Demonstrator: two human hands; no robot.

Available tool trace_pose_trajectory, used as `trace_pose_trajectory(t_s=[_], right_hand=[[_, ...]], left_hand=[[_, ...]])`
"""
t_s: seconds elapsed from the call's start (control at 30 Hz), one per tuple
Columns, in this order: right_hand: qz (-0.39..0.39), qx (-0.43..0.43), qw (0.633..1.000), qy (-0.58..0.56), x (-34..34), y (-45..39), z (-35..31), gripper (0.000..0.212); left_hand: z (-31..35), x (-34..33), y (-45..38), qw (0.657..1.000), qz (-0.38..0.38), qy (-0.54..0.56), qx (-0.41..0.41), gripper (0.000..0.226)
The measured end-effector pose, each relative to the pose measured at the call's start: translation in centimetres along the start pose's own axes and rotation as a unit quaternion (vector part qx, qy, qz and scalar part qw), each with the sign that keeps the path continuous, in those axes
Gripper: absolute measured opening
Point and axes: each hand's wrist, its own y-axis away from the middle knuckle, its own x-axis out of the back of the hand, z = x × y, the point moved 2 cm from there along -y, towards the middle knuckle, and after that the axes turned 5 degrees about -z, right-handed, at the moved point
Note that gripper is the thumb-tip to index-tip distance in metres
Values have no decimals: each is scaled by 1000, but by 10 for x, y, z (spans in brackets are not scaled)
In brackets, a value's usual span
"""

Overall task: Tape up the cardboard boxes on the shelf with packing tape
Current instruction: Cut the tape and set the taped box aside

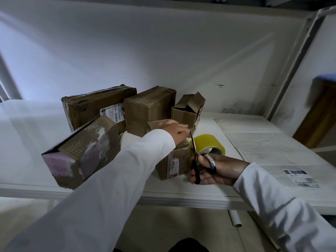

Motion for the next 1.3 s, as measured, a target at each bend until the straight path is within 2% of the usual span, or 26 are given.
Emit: trace_pose_trajectory(t_s=[0.07,0.2,0.3,0.47,0.63,0.83,0.9,1.1,1.3], right_hand=[[19,5,1000,-10,-5,1,0,89],[58,-7,998,-5,-12,5,-5,38],[79,-12,997,-16,-16,7,-5,15],[123,-6,991,-47,-25,6,1,25],[43,-57,995,-68,-24,6,-5,76],[16,-45,996,-76,-11,4,-7,99],[18,-45,995,-89,-9,7,-8,93],[75,-82,991,-73,-10,17,-24,53],[102,-81,988,-81,-13,19,-27,45]], left_hand=[[2,1,2,1000,18,11,21,43],[3,2,3,999,27,23,38,49],[2,1,1,999,33,29,30,50],[1,0,-2,998,45,37,23,50],[0,-2,-2,998,50,38,11,48],[0,0,-1,996,76,37,-5,48],[1,1,-1,996,81,34,-11,49],[1,1,-2,996,85,41,-9,52],[1,1,-1,996,82,41,-6,52]])
